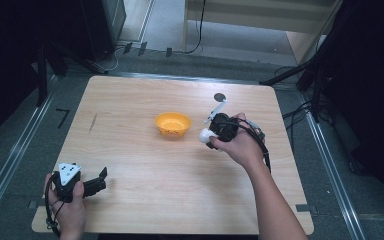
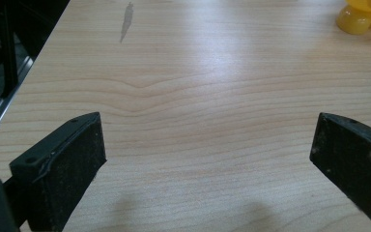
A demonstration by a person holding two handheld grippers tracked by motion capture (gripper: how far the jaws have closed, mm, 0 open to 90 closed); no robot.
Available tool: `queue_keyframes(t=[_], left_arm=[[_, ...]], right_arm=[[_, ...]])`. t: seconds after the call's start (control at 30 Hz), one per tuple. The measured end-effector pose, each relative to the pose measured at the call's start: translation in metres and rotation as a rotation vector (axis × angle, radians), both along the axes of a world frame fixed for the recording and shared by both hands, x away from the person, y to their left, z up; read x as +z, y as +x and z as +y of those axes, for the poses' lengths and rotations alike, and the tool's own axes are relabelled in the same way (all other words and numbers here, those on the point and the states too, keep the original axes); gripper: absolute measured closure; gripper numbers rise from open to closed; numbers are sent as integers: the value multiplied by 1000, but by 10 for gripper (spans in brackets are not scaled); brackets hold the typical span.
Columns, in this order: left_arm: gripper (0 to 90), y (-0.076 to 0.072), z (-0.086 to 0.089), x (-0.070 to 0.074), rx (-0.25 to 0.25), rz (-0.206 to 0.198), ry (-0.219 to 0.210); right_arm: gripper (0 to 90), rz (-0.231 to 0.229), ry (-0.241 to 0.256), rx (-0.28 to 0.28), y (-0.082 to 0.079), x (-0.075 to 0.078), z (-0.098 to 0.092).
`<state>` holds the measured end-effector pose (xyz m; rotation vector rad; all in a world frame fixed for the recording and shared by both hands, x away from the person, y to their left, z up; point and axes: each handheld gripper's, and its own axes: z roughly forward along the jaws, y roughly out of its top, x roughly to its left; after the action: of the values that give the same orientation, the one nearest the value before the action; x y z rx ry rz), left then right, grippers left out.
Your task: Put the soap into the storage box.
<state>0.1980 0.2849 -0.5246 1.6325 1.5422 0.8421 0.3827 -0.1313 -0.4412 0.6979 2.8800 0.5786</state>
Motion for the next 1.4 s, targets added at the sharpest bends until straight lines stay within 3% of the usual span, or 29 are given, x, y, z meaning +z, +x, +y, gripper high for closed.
queue_keyframes(t=[0.37,0.5,0.7,0.87,1.07,1.23,1.4], left_arm=[[0,1,0,0,-4,6,-2],[0,1,0,0,-5,5,-5],[0,1,1,0,-6,10,-4],[0,2,1,0,-4,12,-10],[0,2,1,0,-5,12,-11],[0,1,1,0,-7,5,-18],[0,1,1,0,-9,7,-17]], right_arm=[[509,-12,3,27,10,3,11],[509,-5,-19,38,15,4,15],[509,-10,8,58,22,7,20],[509,-11,-38,89,26,8,31],[509,-20,-41,122,31,12,45],[509,-12,-2,138,36,12,51],[509,-13,-34,170,42,10,57]])
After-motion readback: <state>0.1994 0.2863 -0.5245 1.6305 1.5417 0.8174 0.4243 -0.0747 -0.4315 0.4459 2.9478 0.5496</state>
